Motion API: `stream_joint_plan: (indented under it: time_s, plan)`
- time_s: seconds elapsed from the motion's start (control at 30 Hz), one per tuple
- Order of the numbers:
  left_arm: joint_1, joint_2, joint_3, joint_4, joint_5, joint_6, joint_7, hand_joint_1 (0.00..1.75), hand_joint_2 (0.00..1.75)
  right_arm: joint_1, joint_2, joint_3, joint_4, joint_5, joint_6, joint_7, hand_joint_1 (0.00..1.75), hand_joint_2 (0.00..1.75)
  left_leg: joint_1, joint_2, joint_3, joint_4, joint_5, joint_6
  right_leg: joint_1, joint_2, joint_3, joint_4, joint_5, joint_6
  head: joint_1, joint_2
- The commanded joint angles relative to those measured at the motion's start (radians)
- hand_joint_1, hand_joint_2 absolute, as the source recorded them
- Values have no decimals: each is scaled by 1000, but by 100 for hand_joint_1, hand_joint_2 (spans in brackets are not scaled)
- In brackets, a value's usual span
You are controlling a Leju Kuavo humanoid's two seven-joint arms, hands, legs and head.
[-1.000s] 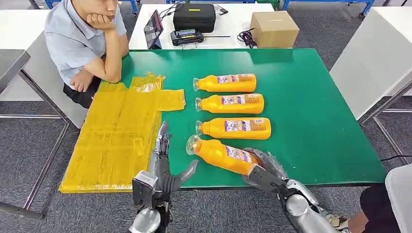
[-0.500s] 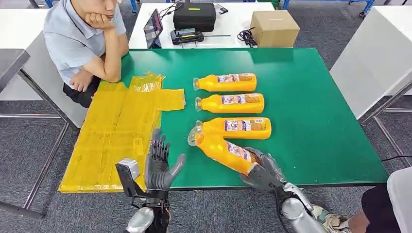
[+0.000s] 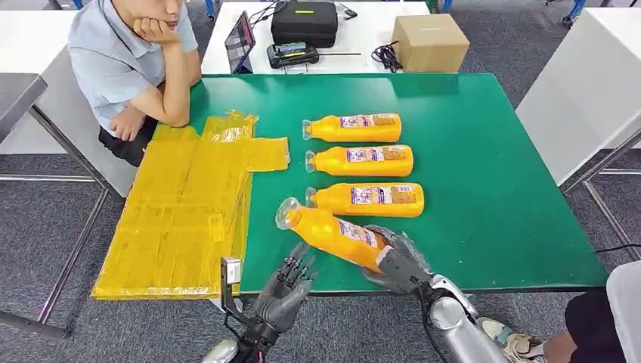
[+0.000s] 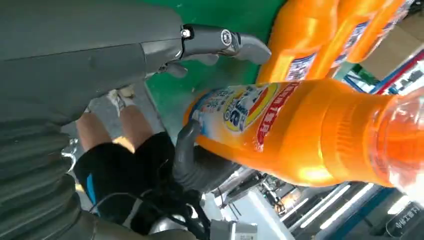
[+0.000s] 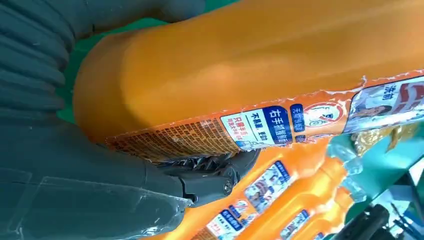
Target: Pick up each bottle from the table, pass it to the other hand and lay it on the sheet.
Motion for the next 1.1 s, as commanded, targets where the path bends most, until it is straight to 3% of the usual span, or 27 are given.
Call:
stream_joint_plan:
  time_s: [0.03,0.23,0.3,0.43,0.57,0.73,0.9,1.1]
  plan:
    - [-129,8,15,113,-126,100,-144,0,175,-53,13,64,27,-1,19,-9,175,175,1,1,1,0,-1,-1,1,1,0,0,0,-2,0,0]
    - [-170,-24,20,104,-280,276,-286,0,175,-82,26,127,11,-4,26,-10,175,175,1,1,-1,1,-1,-2,1,1,-1,1,0,-2,0,0]
    - [-173,-32,30,107,-280,287,-272,0,175,-92,28,145,7,-5,32,-10,161,175,1,2,-1,1,-1,-2,1,2,-1,1,0,-3,0,0]
    - [-174,-35,34,116,-275,265,-259,0,175,-110,30,159,16,-17,41,-4,157,175,1,3,0,1,-1,-2,1,3,0,1,0,-3,0,0]
    - [-164,-35,22,135,-199,136,-167,0,175,-147,51,160,55,-41,36,-5,155,175,2,3,0,1,-1,-2,2,3,0,0,0,-3,0,0]
    - [-163,-37,-7,170,-187,102,-163,0,175,-153,55,162,45,-55,41,-9,140,175,1,3,0,1,-1,-2,1,3,0,0,0,-2,0,0]
    - [-177,-42,-23,167,-215,136,-204,0,175,-149,54,170,46,-63,52,-6,154,175,1,0,0,1,-1,-2,1,0,0,0,-1,-3,0,0]
    - [-185,-45,-7,139,-217,178,-231,0,175,-155,64,189,67,-62,54,-5,159,175,1,0,-2,1,-1,-1,1,1,-2,0,0,-2,0,0]
